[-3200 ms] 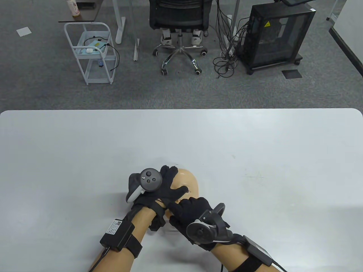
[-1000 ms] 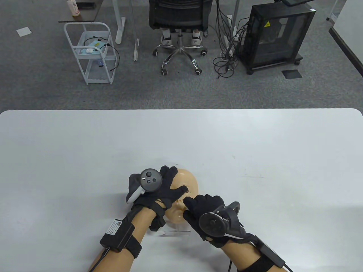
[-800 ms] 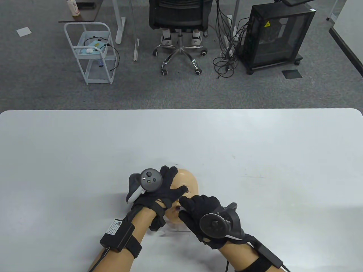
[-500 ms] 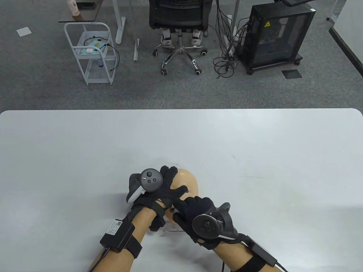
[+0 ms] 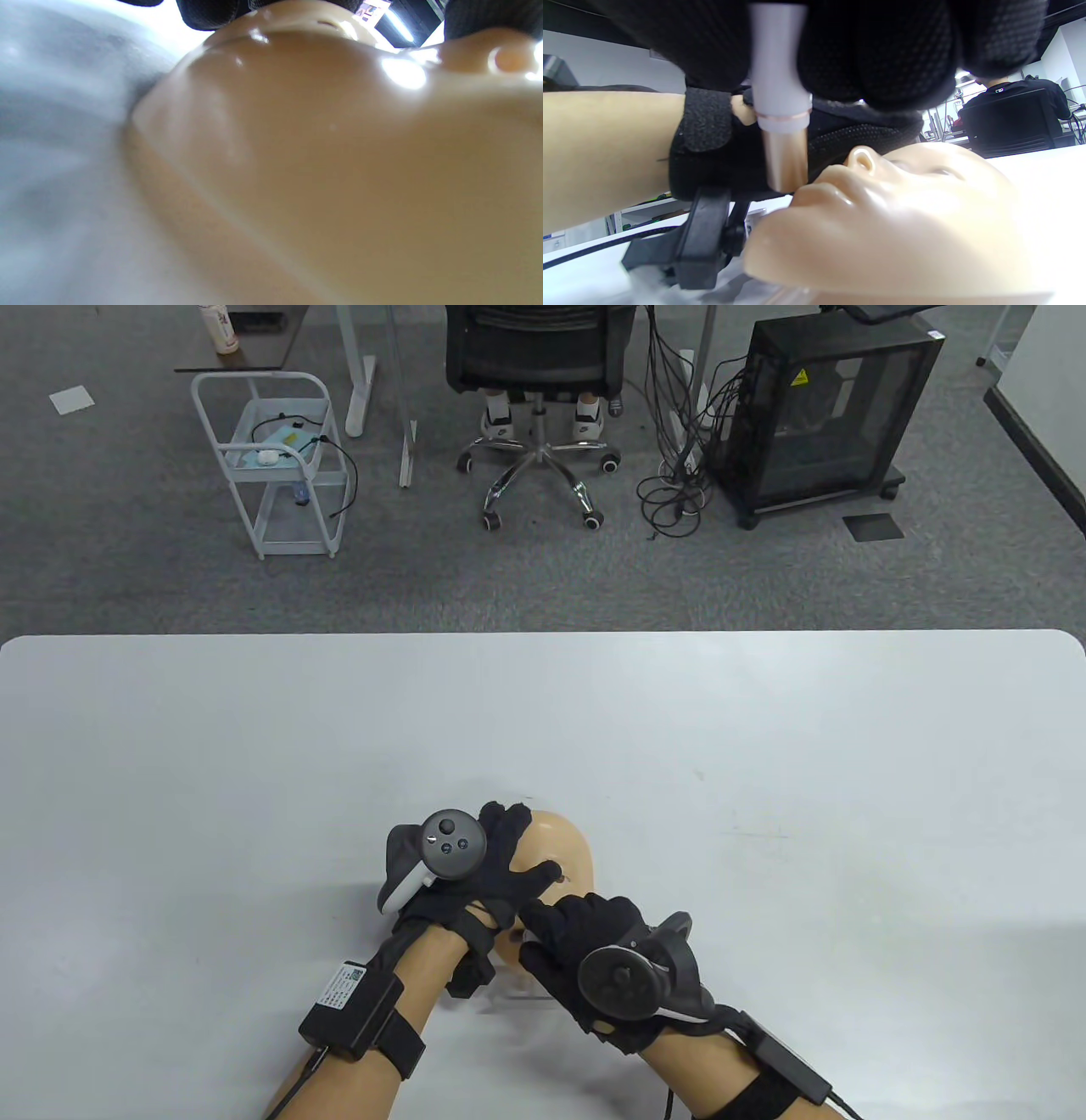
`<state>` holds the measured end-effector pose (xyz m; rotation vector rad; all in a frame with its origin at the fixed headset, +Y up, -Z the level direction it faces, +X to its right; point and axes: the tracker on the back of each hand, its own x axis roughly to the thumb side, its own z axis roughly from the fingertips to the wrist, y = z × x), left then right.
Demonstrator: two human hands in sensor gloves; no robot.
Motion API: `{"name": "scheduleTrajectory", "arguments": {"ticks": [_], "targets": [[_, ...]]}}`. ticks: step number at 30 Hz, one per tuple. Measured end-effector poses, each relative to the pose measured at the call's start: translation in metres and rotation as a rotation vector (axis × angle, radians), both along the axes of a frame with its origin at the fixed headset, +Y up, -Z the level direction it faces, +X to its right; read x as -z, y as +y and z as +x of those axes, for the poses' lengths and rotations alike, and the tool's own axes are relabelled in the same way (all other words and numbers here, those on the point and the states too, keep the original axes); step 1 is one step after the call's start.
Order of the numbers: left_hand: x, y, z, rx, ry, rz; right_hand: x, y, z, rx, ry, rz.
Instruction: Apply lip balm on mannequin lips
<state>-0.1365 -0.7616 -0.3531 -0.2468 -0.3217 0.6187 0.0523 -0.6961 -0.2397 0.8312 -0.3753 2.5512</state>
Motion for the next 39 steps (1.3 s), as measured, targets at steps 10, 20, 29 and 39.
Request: {"name": "scheduleTrajectory", "arguments": {"ticks": [10,20,29,39], "targets": [[0.0,0.0,0.0,0.001,0.001,0.001,0.002,0.001,0.01,0.007,-0.022,-0.017],[0.0,0.001,0.0,0.001,0.001,0.001,0.006,0.001,0.018,-0.003,-0.046,-0.048],[0.0,0.001,0.0,0.002,0.002,0.001,0.01,0.0,0.023,-0.03,-0.059,-0.099],[-0.001,0.001,0.0,0.0,0.003,0.004,0.011,0.003,0.029,-0.019,-0.07,-0.106]]}}
